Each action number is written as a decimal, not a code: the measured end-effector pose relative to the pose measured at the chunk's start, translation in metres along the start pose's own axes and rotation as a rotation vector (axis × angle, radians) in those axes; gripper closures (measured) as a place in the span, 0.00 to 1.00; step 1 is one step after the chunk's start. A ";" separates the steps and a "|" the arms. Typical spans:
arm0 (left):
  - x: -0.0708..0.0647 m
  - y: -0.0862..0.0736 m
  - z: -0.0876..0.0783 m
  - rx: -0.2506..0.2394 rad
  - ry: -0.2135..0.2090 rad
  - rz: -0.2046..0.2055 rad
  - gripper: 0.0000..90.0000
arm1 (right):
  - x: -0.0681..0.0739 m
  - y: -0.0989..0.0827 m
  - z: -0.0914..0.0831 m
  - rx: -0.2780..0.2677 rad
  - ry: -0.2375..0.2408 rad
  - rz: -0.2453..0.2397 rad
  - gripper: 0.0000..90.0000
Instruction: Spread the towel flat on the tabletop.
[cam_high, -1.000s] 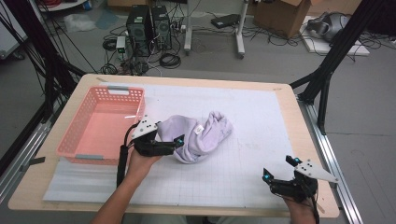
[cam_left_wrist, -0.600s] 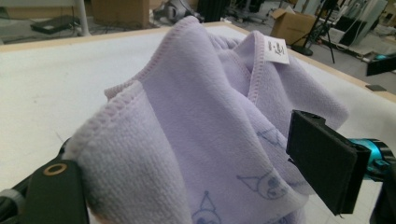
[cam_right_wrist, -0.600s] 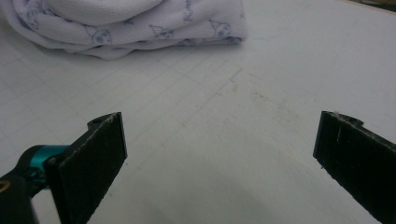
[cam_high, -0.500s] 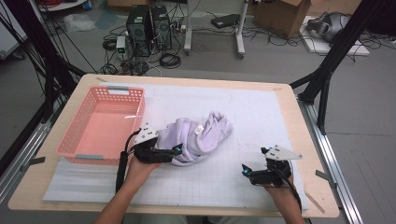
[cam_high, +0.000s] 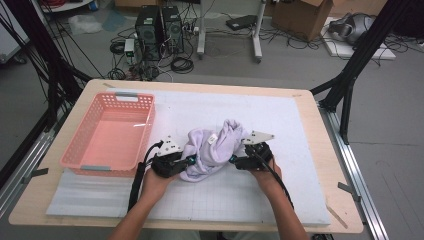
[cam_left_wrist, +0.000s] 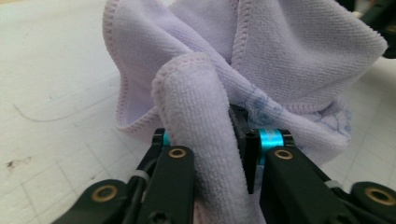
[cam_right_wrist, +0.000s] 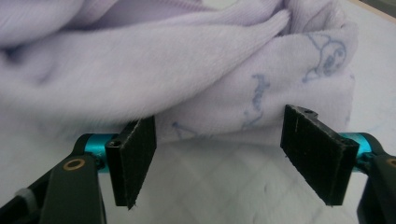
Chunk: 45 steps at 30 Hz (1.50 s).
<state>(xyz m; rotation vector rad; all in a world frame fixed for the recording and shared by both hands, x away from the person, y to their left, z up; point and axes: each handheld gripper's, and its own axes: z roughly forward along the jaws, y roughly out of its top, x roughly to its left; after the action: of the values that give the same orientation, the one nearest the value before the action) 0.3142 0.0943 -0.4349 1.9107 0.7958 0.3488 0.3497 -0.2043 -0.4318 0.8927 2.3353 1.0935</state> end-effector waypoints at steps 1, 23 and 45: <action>0.000 0.000 0.000 -0.001 -0.002 0.001 0.91 | 0.000 0.002 0.005 0.018 -0.005 0.006 0.37; -0.033 0.000 -0.007 0.000 -0.243 0.019 0.80 | -0.023 -0.030 -0.100 0.052 -0.098 0.010 0.98; -0.031 0.083 -0.025 -0.149 -0.096 0.103 0.39 | -0.031 -0.095 -0.152 -0.112 -0.137 0.207 0.61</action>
<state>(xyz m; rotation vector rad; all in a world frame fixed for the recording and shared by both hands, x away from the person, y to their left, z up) 0.3081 0.0674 -0.3474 1.8185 0.5930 0.3666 0.2460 -0.3523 -0.4117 1.1488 2.0854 1.1910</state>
